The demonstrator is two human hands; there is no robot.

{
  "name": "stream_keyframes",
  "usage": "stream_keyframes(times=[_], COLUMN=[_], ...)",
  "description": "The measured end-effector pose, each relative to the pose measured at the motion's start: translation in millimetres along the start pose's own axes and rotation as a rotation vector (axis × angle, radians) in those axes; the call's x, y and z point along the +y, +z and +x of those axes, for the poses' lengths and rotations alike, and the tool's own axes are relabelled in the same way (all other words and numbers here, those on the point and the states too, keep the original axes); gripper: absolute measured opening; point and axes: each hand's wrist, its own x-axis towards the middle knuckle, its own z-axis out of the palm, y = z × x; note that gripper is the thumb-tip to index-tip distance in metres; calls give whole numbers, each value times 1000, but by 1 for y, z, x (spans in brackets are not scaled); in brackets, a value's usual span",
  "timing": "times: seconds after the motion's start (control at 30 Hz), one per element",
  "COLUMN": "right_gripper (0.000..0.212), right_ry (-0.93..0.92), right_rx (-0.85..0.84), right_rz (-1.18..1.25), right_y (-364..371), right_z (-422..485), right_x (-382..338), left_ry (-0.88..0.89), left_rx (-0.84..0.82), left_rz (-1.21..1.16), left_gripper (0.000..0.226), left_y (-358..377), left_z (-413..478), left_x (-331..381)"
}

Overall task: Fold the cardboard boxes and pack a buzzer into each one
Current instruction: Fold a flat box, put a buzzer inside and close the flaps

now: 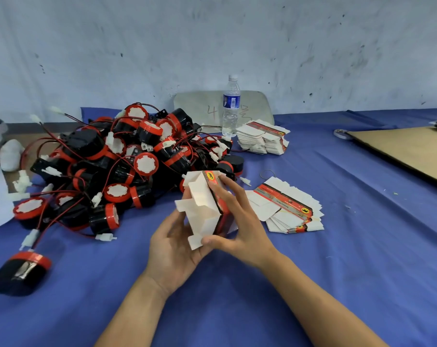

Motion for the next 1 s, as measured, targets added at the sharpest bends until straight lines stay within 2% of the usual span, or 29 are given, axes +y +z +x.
stream_keyframes(times=[0.1,0.17,0.27,0.4,0.5,0.6,0.63,0.7,0.77,0.87,1.0], right_gripper=[87,88,99,112,96,83,82,81,77,72,48], right_ry=[32,21,-27,-111,-87,-3,20,45,43,56,87], right_rx=[-1,3,-11,-46,-6,18,24,35,77,131,175], right_rz=[113,175,274,241,265,388,407,412,420,445,411], right_y=[1,1,1,6,7,6,5,4,4,4,2], right_z=[-1,-1,-1,-3,-3,-4,-4,-2,0,0,-1], right_x=[-3,-5,-10,-17,-19,-17,-17,-16,-15,-14,-11], left_ry=[89,153,234,248,256,331,346,348,352,410,429], left_rx=[-106,-110,-106,-44,-10,-18,9,57,76,90,71], left_rz=[295,425,453,392,465,579,601,625,627,646,692], left_gripper=[46,47,49,45,51,53,66,106,126,118,99], left_y=[5,8,8,7,6,8,8,6,7,8,10], left_z=[0,0,1,1,0,0,-1,-1,-3,-3,-4], left_x=[-3,-5,-6,-10,-12,-14,-13,-13,-14,-13,-11])
